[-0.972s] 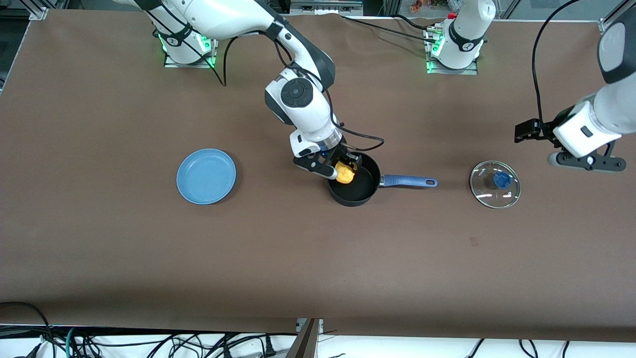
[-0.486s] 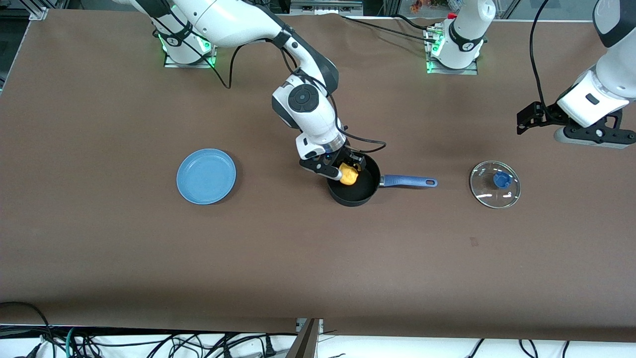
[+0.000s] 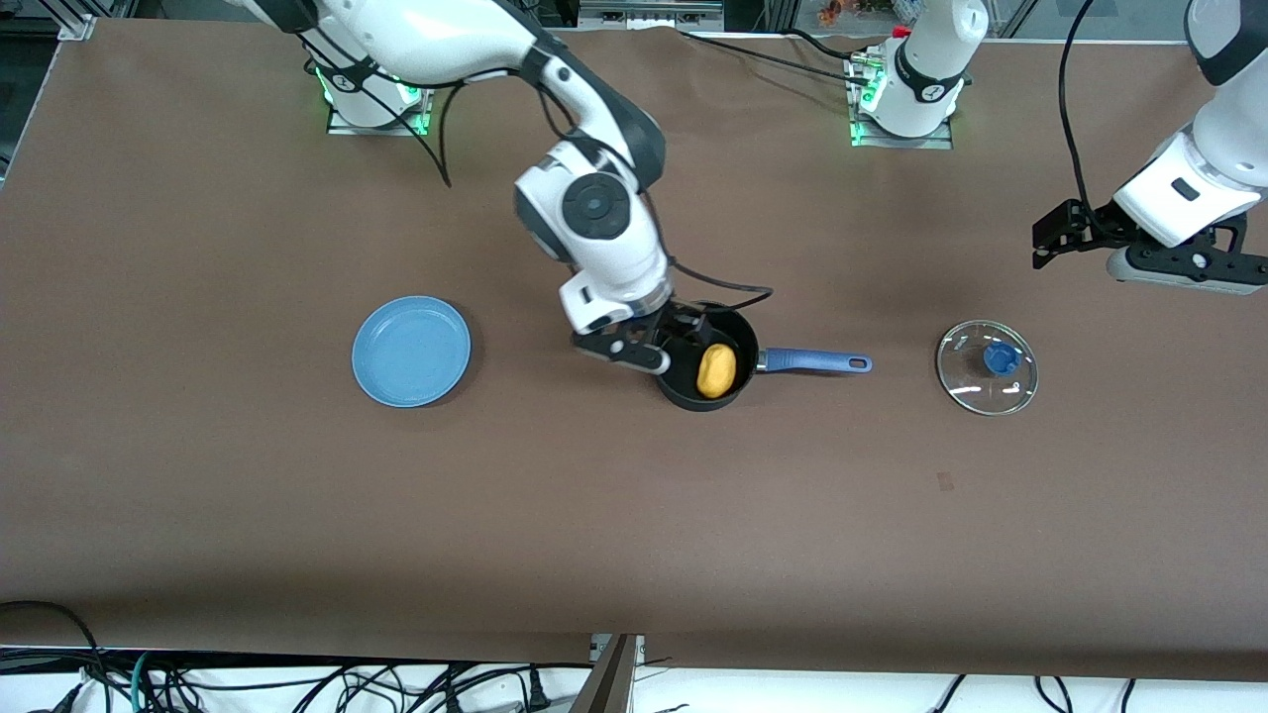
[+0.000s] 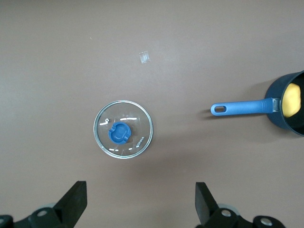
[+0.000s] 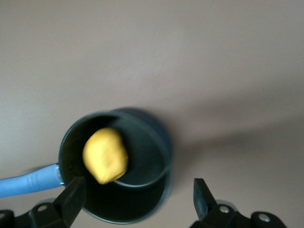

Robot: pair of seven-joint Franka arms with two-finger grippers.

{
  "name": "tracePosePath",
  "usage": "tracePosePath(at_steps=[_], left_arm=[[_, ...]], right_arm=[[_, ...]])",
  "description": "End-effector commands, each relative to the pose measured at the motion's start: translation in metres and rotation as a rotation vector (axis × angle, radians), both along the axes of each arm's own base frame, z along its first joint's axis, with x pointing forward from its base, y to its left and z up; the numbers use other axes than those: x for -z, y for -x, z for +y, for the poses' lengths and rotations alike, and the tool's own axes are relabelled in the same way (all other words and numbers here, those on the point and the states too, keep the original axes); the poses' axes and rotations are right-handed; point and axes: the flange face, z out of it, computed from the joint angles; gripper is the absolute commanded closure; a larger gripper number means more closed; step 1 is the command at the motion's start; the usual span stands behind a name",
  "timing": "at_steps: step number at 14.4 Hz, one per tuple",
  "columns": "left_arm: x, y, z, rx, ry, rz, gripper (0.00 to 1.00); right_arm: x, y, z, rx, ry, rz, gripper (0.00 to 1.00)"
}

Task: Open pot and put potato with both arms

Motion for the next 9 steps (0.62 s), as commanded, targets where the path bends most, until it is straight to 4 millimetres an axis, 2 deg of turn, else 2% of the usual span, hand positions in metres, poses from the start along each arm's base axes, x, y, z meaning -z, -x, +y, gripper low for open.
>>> tracePosePath(at_steps=[1, 3, 4, 6, 7, 9], left_arm=[[-0.024, -0.011, 0.018, 0.017, 0.011, 0.014, 0.0], [-0.03, -0.014, 0.021, 0.022, 0.018, 0.005, 0.0], [-0.023, -0.017, 0.019, 0.027, 0.017, 0.017, 0.0], [-0.021, -0.019, 0.017, 0.029, 0.021, 0.017, 0.0], [-0.021, -0.02, 0.015, 0.031, 0.021, 0.015, 0.0], [-0.021, -0.02, 0.013, 0.037, 0.021, 0.017, 0.0]], right_arm=[[-0.054, -0.03, -0.067, -0.142, 0.037, 0.006, 0.0], [-0.077, -0.051, -0.128, -0.244, 0.08, 0.035, 0.0], [-0.09, -0.059, -0.16, -0.288, 0.098, 0.055, 0.0], [-0.1, -0.074, -0.219, -0.344, 0.118, 0.095, 0.0], [-0.121, -0.08, -0.253, -0.352, 0.116, 0.083, 0.0], [-0.147, -0.08, -0.314, -0.373, 0.124, 0.099, 0.0]])
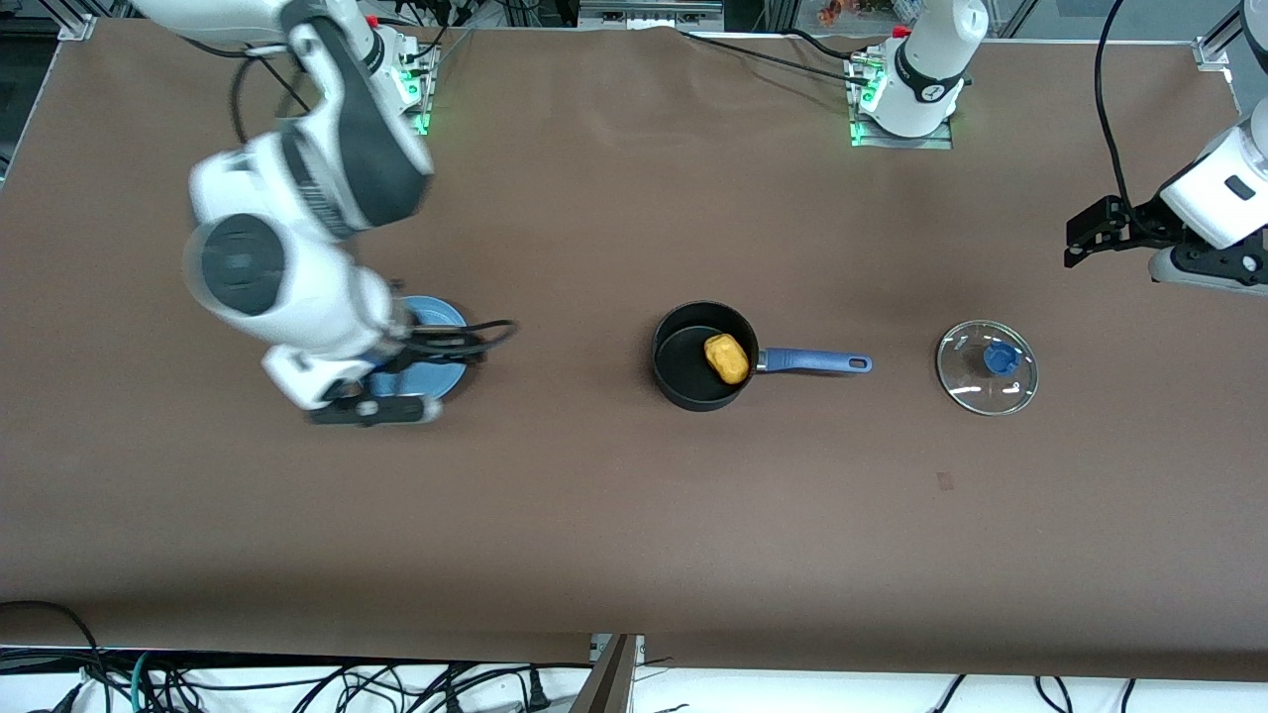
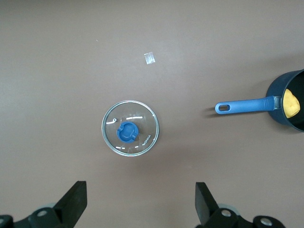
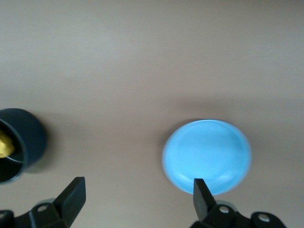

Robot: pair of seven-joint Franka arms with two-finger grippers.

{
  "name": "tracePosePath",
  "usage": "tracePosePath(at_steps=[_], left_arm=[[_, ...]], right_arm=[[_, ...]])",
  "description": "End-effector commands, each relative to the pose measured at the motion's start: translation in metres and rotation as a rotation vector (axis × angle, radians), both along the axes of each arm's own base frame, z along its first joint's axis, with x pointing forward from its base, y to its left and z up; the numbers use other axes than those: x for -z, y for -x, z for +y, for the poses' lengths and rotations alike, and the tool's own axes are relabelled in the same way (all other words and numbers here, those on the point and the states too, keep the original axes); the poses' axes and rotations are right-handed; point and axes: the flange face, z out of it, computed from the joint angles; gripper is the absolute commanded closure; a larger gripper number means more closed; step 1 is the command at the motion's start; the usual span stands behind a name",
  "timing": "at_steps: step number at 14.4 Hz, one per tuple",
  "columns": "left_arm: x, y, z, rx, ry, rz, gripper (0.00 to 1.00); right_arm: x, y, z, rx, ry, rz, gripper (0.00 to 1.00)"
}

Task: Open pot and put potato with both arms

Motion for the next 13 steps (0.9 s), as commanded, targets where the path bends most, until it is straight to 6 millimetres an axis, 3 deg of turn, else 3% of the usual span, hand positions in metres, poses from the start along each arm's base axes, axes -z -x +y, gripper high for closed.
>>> tracePosePath(at_steps=[1, 3, 6, 8, 10, 13], left_arm=[[-0.007, -0.004, -0.005, 0.028, 0.021, -0.001, 0.0], [-0.007, -0.005, -0.004, 0.027, 0.021, -0.003, 0.0], [-0.004, -0.004, -0.001, 0.022, 0.021, 0.005, 0.0], [-0.005, -0.004, -0.003, 0.025, 0.019, 0.002, 0.0], [-0.005, -0.004, -0.004, 0.028, 0.018, 0.002, 0.0], [-0.008, -0.004, -0.009, 0.038, 0.016, -0.003, 0.0]], right_arm=[[-0.041, 0.01, -0.082, -0.053, 0.009, 0.015, 0.0], [-0.063, 0.027, -0.134, -0.077, 0.019, 0.021, 0.0], [-0.1, 0.058, -0.161, -0.035, 0.051, 0.037, 0.0], [-0.118, 0.077, -0.168, -0.044, 0.091, 0.018, 0.0], [-0.15, 0.09, -0.198, 0.011, 0.098, -0.038, 0.0], [-0.166, 0.107, -0.206, 0.033, 0.096, -0.046, 0.0]])
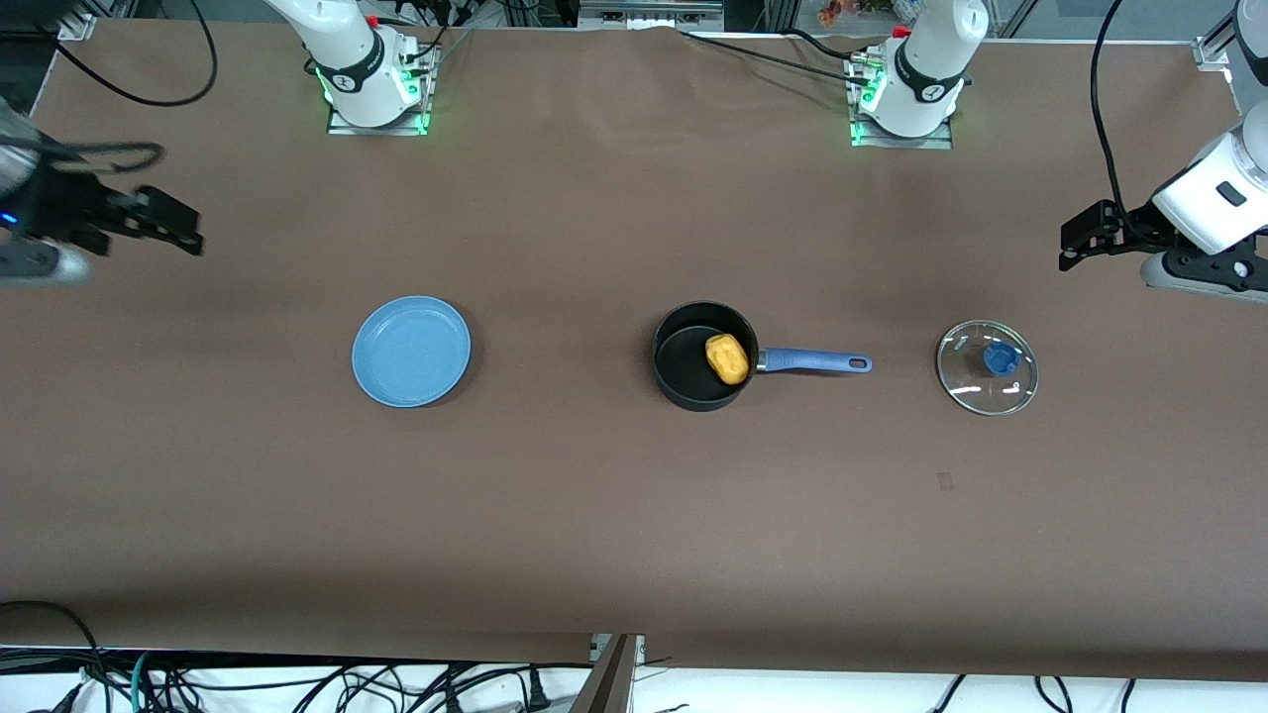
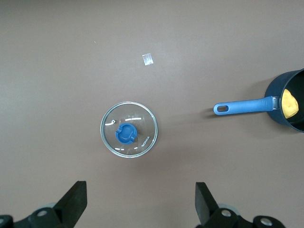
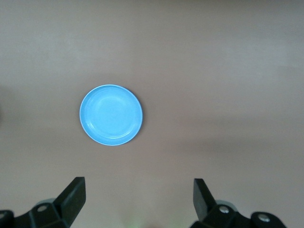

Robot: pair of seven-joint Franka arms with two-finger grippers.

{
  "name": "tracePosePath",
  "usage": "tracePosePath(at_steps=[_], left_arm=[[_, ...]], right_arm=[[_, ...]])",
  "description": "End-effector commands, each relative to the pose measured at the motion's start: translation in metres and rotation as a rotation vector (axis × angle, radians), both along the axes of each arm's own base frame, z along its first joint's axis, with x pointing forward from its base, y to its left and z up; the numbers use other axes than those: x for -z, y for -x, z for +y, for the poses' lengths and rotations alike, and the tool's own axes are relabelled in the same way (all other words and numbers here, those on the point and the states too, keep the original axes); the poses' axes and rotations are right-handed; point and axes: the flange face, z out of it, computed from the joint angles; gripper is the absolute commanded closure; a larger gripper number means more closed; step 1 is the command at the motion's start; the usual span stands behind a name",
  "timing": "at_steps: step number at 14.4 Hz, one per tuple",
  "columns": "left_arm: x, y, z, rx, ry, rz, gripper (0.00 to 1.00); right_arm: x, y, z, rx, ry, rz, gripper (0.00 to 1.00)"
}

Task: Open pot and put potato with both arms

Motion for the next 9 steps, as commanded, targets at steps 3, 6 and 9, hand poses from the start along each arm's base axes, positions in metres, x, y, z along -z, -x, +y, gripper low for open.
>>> tracePosePath(at_steps=[3, 6, 9], left_arm=[[-0.011, 0.001, -0.017, 0.048, 0.011, -0.002, 0.0], [-0.018, 0.0, -0.019, 0.052, 0.007, -0.014, 0.0], [-0.017, 0.004, -0.016, 0.044, 0.005, 0.013, 0.0]], right_arm=[[0.01, 0.022, -0.003, -0.012, 0.018, 0.052, 0.0], [0.013, 0.02, -0.004, -0.007, 0.008, 0.061, 0.0], [0.014, 0.017, -0.007, -0.001, 0.008, 0.059, 0.0]])
